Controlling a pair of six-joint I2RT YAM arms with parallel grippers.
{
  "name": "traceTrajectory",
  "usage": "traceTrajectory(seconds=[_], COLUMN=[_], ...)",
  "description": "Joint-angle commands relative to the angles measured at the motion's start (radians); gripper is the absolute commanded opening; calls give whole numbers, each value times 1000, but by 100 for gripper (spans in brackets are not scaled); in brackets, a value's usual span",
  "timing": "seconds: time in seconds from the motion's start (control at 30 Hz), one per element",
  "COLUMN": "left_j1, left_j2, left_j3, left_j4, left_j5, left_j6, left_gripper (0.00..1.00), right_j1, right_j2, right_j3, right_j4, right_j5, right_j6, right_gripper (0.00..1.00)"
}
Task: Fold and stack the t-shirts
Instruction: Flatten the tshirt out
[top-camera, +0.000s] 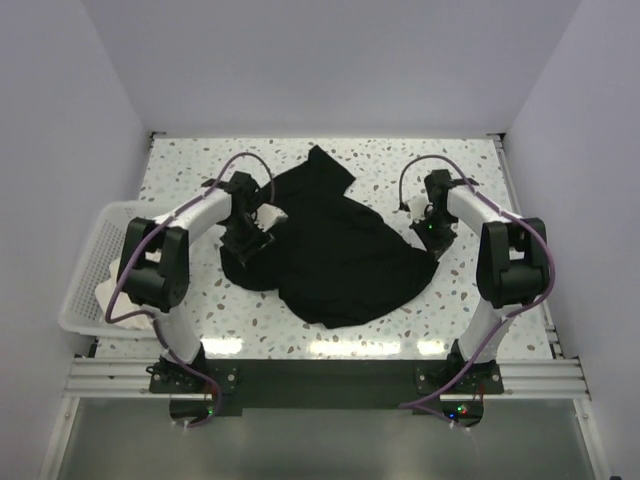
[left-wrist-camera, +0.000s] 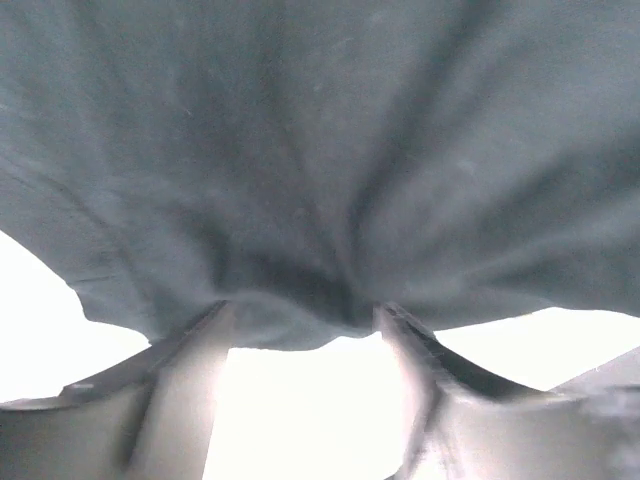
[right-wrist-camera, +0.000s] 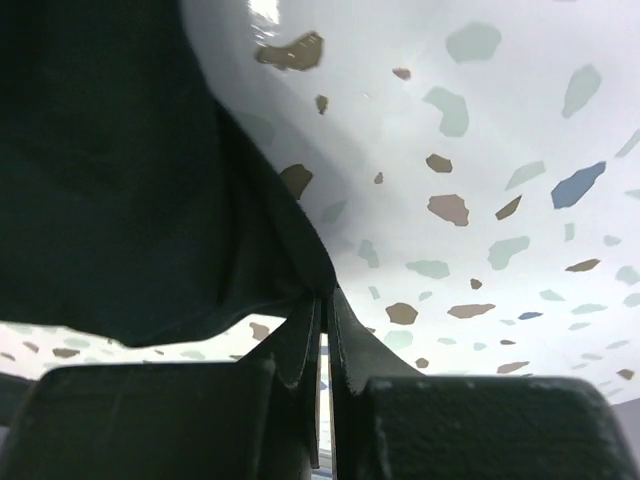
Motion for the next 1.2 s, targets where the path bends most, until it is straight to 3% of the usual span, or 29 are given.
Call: traceTrajectory(seconds=[0.0,0.1,0.23,0.37,0.47,0.53,0.67,0.73,0.8,0.97,1.03,1.07,1.13,1.17], left_j1=[10,11,16,24,24,25,39,59,79,174,192,194,194,194], left_j2=[-91,-13,296,538,590,566,537,534,531,477,451,440,411,405], left_j3=[138,374,813,1091,1091,1003,905,876,864,792,755,743,712,704], left_j4=[-94,-51,-10,19,108,194,237,230,214,196,185,185,184,187], left_j5=[167,206,157,100,51,32,31,32,51,121,132,146,155,161], left_j6=[22,-15,-86,-120,-117,-118,-116,-129,-147,-179,-167,-153,-133,-133], left_gripper=[68,74,75,75,77,79,79,79,78,78,78,78,79,80], right_j1=[16,16,16,16,15,13,34,91,157,451,469,453,350,308], right_j2=[6,17,32,68,74,94,112,47,-24,-251,-268,-268,-254,-242], right_j3=[95,149,209,298,394,457,609,554,387,42,17,31,71,126], right_j4=[-96,-108,-113,-128,-105,-122,-267,-326,-338,-328,-349,-354,-366,-366], right_j5=[-59,-67,-38,8,83,100,-72,-159,-267,-377,-403,-406,-464,-483], right_j6=[-98,-94,-94,-72,-77,-85,-95,-121,-173,-230,-249,-252,-243,-212], right_gripper=[0,0,0,0,0,0,0,0,0,0,16,46,74,82])
